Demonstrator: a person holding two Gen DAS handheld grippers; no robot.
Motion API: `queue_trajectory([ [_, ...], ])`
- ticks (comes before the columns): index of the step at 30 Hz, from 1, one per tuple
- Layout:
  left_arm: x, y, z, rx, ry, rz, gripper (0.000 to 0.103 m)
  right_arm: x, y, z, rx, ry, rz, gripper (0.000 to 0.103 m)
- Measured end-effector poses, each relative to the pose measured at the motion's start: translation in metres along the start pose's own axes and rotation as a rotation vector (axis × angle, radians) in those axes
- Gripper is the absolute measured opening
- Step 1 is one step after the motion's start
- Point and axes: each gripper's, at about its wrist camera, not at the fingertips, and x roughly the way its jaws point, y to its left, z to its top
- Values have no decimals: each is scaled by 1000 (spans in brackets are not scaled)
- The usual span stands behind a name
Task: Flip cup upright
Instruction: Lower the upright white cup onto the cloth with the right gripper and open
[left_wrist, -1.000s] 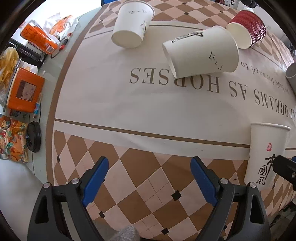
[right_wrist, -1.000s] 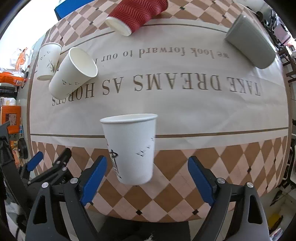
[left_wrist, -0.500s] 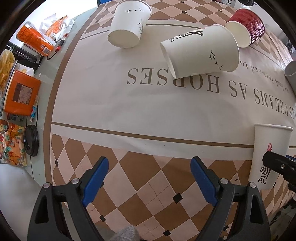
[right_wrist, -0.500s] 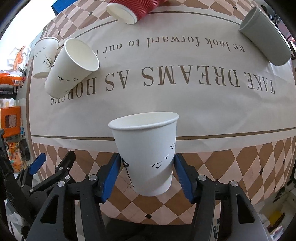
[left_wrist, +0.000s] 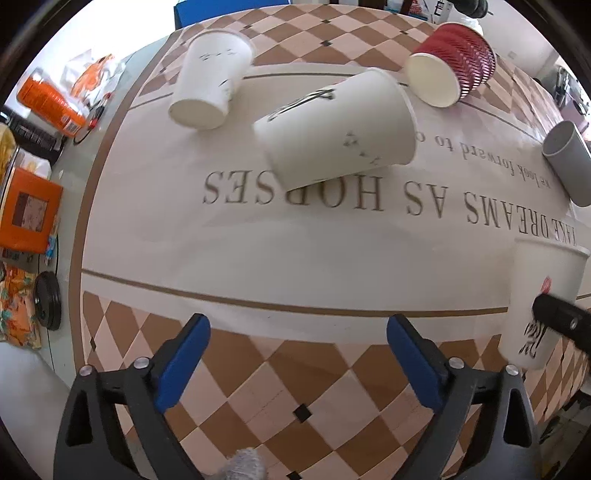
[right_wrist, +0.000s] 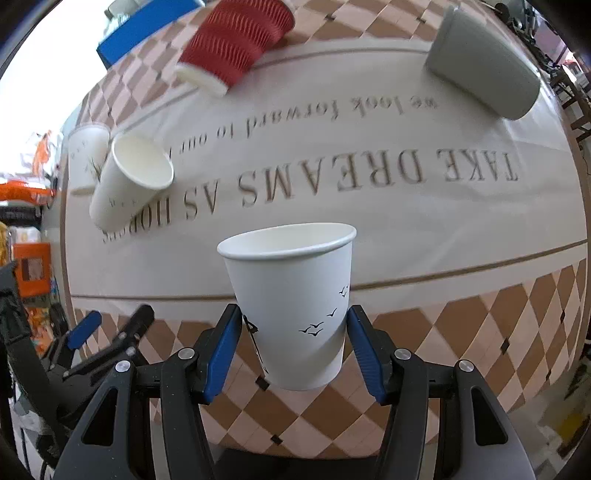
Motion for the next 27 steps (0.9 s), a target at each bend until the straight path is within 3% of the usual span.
queue_trajectory([
  [9,3,-23,12,17,-24,10,102,-24,-17,26,-9,-212,34,61],
  [19,18,-35,9,-4,9,34,102,-16,-21,35,-47,-509,18,61],
  [27,22,-39,2,-24,15,60,102,-10,-24,12,-128,-605,-7,61],
])
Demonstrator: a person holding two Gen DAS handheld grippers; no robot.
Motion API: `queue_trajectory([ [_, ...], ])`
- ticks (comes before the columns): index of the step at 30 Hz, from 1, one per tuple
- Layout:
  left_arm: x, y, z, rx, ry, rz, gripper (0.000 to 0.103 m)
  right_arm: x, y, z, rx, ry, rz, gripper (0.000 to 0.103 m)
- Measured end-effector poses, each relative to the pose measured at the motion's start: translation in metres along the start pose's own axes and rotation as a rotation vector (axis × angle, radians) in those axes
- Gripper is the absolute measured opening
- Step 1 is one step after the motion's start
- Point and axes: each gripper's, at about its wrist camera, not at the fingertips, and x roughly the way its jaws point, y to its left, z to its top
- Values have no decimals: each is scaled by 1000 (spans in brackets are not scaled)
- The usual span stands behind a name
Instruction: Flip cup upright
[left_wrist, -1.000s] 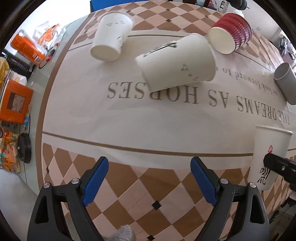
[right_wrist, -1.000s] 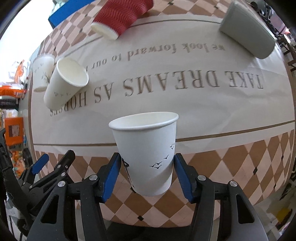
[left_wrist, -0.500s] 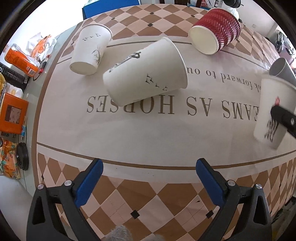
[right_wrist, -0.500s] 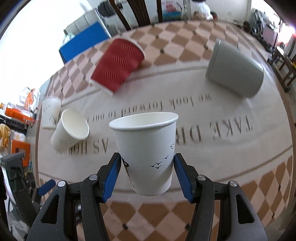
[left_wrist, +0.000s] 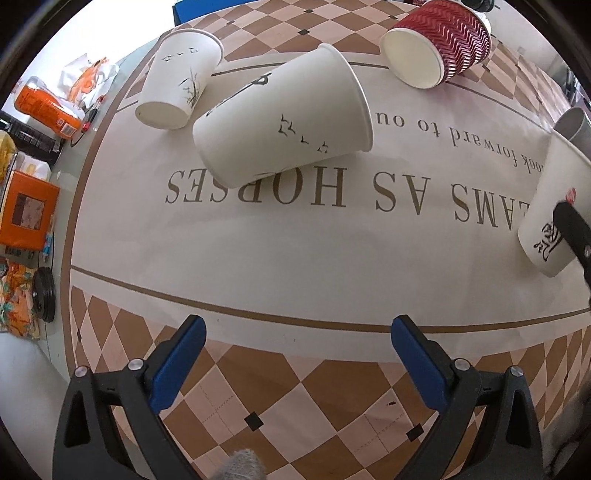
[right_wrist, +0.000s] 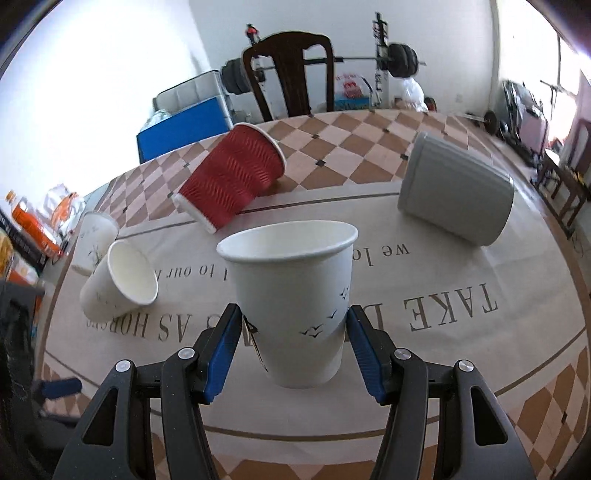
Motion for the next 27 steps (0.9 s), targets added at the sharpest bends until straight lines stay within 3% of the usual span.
queue_trajectory([
  [7,-11,-5,-21,-24,-18,1,102,-5,8,-16,-84,24,-8,63],
  [17,-34,-14,-34,20,-61,-13,102,-25,4,-30,-83,74,-59,85],
  [22,-78,-16,-43,51,-140,-7,102,-54,1,-32,-57,105,-99,101],
  [27,-138,-14,-54,92,-236,-41,102,-108,-7,-21,-6,115,-202,103],
])
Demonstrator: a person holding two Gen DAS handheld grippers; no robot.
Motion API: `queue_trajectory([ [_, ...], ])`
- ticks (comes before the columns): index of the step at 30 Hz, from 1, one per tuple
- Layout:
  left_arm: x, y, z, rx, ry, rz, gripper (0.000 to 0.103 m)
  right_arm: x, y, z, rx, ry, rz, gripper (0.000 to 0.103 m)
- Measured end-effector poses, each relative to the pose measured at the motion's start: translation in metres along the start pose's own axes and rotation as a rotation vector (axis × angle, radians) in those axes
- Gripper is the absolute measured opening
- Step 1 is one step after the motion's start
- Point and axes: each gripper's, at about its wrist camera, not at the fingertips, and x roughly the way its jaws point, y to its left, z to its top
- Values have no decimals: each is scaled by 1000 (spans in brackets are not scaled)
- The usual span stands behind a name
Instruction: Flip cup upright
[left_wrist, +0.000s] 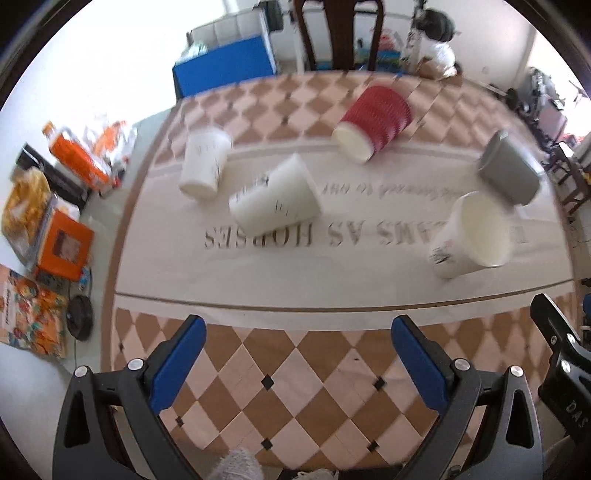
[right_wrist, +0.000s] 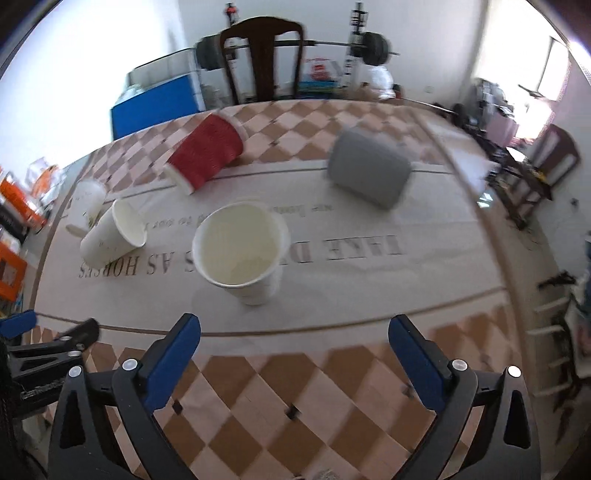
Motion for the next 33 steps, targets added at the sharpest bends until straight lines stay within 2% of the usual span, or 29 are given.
queue_trajectory([
  [10,-118,2,-4,18,-138,-104,102,-138,-17,16,24,-39,-103,103],
  [17,-178,10,-7,6,-208,-95,102,-217,-23,18,45,-85,-97,103],
  [24,-216,14,-13,-36,-244,-71,102,-260,-32,17,48,-124,-62,103],
  [33,-226,8,-23,-54,-245,-59,102,-281,-36,21,23,-140,-28,103],
])
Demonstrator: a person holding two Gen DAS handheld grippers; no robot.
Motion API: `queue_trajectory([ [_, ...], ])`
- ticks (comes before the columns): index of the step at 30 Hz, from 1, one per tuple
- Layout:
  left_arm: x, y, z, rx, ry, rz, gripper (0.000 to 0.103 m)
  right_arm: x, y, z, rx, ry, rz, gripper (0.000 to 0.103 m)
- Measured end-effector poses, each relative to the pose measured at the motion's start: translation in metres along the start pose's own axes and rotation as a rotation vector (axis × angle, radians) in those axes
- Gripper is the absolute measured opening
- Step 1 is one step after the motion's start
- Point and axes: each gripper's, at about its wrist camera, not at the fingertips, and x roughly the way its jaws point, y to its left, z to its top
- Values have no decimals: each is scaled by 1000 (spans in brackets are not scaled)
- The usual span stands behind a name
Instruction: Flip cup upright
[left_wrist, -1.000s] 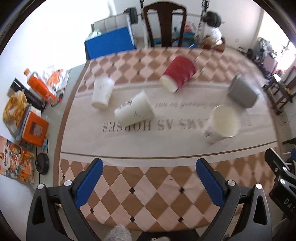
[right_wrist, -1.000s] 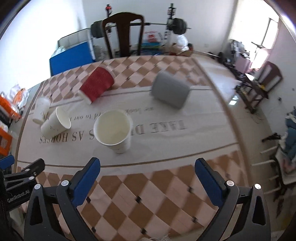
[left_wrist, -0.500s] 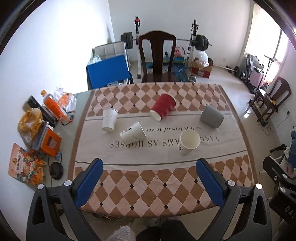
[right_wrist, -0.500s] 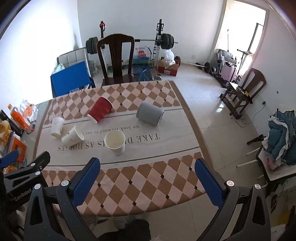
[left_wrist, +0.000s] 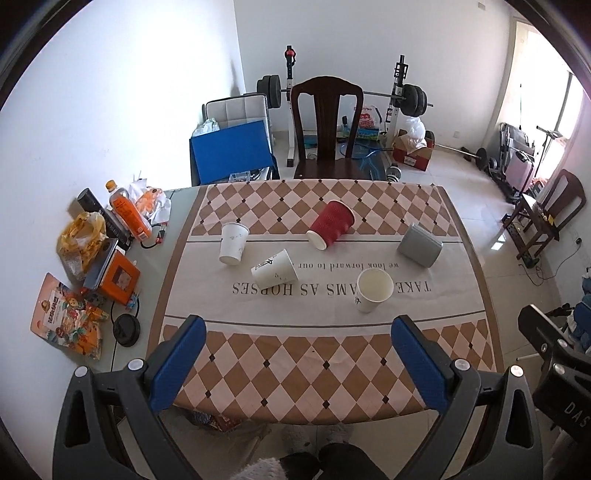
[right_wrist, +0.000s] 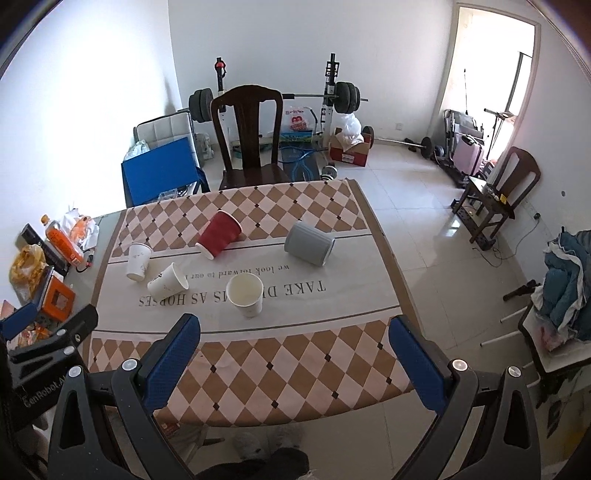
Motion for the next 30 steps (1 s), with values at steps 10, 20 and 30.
queue_trajectory([
  [10,-6,-6,-3,-10,2,13,102,-3,-2,2,-14,3,4,103],
  [20,-16,-7,-1,-26,-17,39,102,-2,-8,2,-22,6,8,103],
  [30,-19,-9,-1,-25,-17,32,102,-3,-13,2,-24,5,18,103],
])
